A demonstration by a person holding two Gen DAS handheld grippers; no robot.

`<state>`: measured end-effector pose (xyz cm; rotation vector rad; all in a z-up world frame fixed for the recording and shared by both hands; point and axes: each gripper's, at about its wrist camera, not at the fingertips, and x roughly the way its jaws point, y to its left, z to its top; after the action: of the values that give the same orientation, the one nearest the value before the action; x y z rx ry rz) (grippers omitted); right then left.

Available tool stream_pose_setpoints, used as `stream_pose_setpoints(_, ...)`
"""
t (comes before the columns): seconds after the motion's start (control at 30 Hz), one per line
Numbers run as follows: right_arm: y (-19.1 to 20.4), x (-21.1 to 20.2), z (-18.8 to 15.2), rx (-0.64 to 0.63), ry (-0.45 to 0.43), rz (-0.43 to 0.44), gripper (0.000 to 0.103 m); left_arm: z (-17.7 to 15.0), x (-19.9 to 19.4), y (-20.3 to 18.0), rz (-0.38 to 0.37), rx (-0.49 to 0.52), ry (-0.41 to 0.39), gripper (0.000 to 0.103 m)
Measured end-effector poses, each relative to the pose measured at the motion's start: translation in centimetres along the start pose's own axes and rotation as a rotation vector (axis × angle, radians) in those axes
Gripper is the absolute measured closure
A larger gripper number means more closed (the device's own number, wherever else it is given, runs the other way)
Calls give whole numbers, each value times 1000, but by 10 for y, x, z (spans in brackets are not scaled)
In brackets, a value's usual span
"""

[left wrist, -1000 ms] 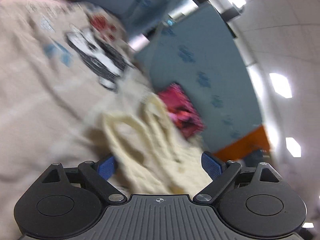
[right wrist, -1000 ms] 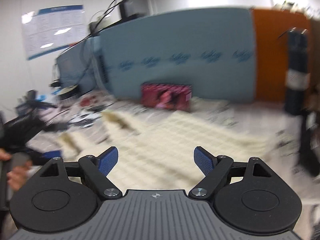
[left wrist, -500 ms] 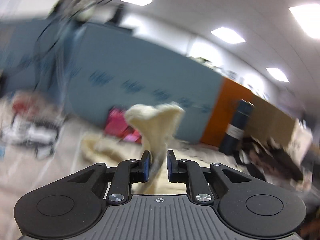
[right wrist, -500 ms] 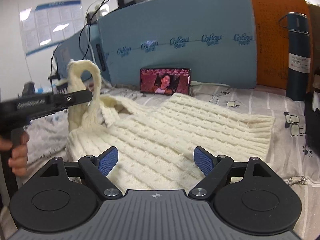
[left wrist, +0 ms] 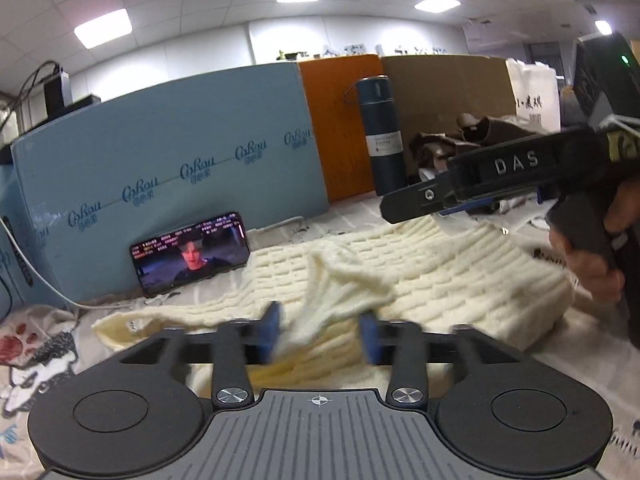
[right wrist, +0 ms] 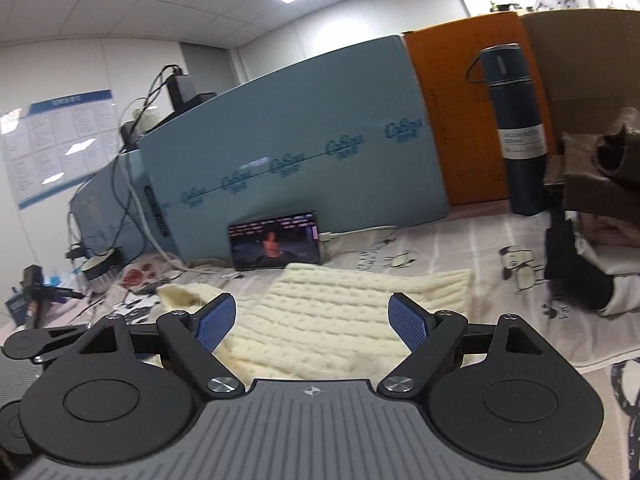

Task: Fold clothes

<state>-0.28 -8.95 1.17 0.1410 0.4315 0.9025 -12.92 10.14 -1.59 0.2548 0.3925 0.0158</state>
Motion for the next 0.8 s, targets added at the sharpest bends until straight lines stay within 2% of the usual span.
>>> stream_pose_setpoints(0.03,0,-1,0,1,-5,9,20,-1,-2,-3,2,18,-2,26)
stream_pose_setpoints(0.07,0,-1,0,3,-11,18,19,-3,-4,-5,4,39,-3,25)
stream_pose_setpoints(0.17,3,-1,-1,-9,-14,37,17,-4,-9,-9,-11,70,-11,25)
stream_pose_setpoints(0.27,7,-1,-3,-30,-11,51,16,-3,-11,-2,-109,26,-5,23)
stream_pose_setpoints(0.33,9,0,-2,-40,-8,66,16,-6,-4,4,-175,-7,35,22)
stream_pose_setpoints(0.43,15,0,-2,-77,-2,74,11,-8,-2,12,-222,-55,53,22)
stream_pose_setpoints(0.53,30,8,-2,-165,36,84,10,-9,-3,11,-270,-54,50,21)
stream_pose_setpoints(0.7,54,22,-1,-313,101,102,9,-11,-10,4,-269,-8,54,18)
stream_pose_setpoints(0.8,53,32,-7,-318,153,38,9,-14,-23,13,-256,-17,48,18)
